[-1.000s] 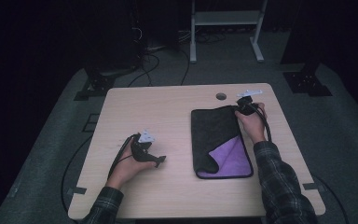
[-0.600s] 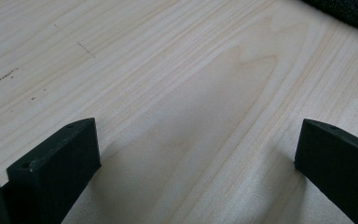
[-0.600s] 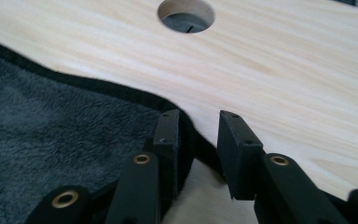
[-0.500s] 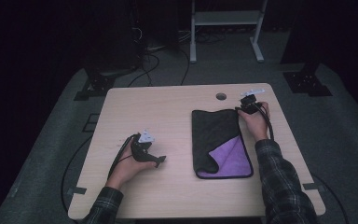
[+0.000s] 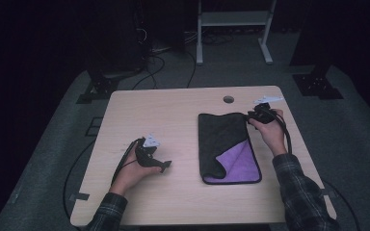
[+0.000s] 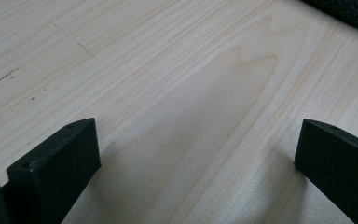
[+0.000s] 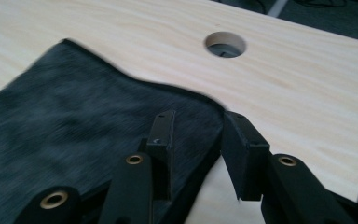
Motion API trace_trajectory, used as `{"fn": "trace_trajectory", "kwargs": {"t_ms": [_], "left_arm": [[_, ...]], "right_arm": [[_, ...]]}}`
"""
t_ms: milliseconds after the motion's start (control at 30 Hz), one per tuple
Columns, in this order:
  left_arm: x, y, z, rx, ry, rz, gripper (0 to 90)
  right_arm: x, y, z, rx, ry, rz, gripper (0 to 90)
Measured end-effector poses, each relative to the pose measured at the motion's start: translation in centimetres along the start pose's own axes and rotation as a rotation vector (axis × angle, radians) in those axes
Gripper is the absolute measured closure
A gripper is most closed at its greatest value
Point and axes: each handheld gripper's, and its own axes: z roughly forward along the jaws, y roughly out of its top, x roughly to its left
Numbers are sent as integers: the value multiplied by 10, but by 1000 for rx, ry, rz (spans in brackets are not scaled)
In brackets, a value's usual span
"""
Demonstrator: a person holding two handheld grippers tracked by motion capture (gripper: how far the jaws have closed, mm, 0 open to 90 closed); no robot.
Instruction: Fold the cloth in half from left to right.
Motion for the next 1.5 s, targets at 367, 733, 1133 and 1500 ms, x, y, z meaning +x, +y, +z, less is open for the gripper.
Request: {"fn": "trace_trajectory", "kwargs": {"t_ms": [367, 733, 1133, 1500], "left_arm": [[0, 0, 0, 3, 0, 0, 0], [0, 0, 0, 3, 0, 0, 0], [0, 0, 0, 3, 0, 1, 0], [0, 0, 0, 0, 0, -2, 0]], "right_arm": [[25, -25, -29, 7, 82, -61, 557], [57, -43, -53, -11, 197, -92, 503], [110, -47, -43, -5, 365, -178, 487], [130, -59, -14, 71, 388, -266, 492]]}}
